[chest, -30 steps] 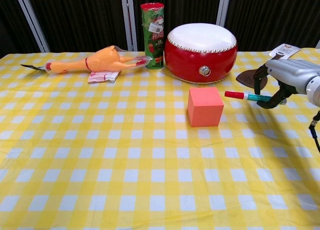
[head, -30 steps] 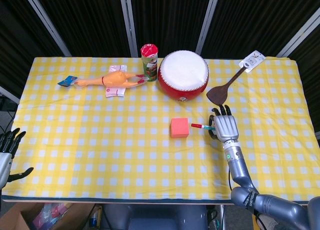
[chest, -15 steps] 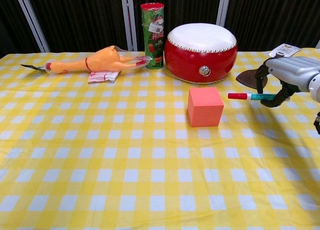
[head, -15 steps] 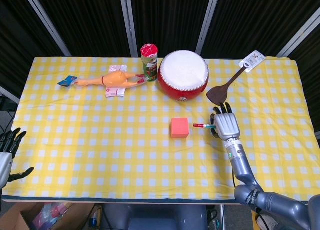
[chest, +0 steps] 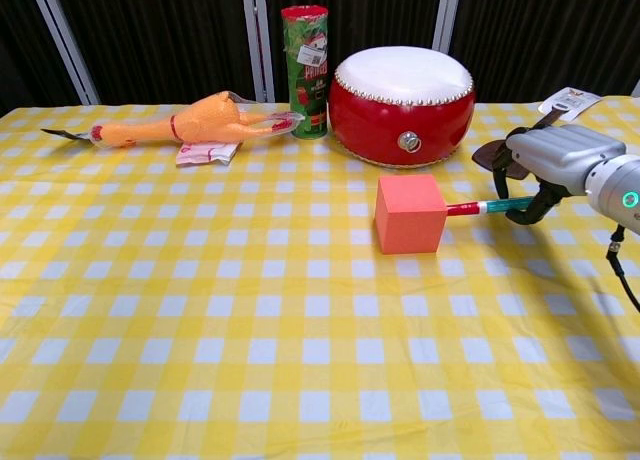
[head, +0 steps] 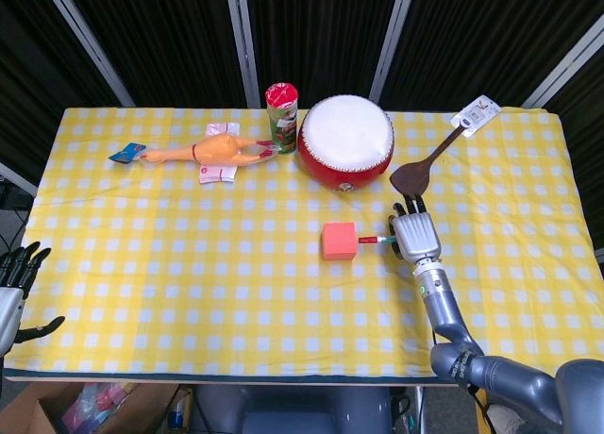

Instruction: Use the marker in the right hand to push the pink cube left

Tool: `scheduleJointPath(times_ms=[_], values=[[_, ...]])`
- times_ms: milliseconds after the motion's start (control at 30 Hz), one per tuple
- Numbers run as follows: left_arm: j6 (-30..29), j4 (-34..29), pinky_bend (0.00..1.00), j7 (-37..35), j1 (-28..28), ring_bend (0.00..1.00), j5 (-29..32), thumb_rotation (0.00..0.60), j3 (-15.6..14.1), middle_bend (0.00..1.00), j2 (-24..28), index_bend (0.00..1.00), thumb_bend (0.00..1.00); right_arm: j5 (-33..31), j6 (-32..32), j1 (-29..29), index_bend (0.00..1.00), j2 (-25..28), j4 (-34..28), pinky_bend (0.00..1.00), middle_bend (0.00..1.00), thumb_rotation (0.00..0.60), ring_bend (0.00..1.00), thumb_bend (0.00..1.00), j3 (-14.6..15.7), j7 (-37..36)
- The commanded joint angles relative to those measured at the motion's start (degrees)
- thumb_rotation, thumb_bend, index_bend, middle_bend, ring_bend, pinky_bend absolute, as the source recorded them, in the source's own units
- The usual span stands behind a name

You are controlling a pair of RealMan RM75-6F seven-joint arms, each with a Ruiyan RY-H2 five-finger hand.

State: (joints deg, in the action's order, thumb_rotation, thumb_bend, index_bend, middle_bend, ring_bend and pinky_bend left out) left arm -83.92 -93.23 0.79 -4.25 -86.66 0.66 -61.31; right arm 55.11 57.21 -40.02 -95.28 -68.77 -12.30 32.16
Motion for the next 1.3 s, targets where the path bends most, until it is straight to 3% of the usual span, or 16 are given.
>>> scheduleJointPath(times_ms=[33,633,1300], values=[[0.1,0.0,0.0,-0.1,-0.1,0.0,-0.1,0.6,0.0,0.0,0.1,0.0,0.0,-0.4,-0.2,-0.3,0.63,-0.8,0.8,0.04,0.25,0.6,0.01,0.47,-0.1,0.3],[0.4,-0.3,0.0,-0.3,-0.2,0.0,-0.2,0.6,-0.3,0.0,0.3,0.0,0.0,-0.5,1.6,-2.5,0.63,-4.5,-2.9,0.04,0.25,0.6,0.01,0.49,-0.6,4.2],[0.4,-0.5,0.0,-0.1,-0.2,0.0,-0.2,0.6,-0.3,0.0,0.3,0.0,0.0,-3.9,3.7,-1.6,0.63,-4.1,-3.2,0.04,0.25,0.6,0.02,0.49,-0.9,7.5]])
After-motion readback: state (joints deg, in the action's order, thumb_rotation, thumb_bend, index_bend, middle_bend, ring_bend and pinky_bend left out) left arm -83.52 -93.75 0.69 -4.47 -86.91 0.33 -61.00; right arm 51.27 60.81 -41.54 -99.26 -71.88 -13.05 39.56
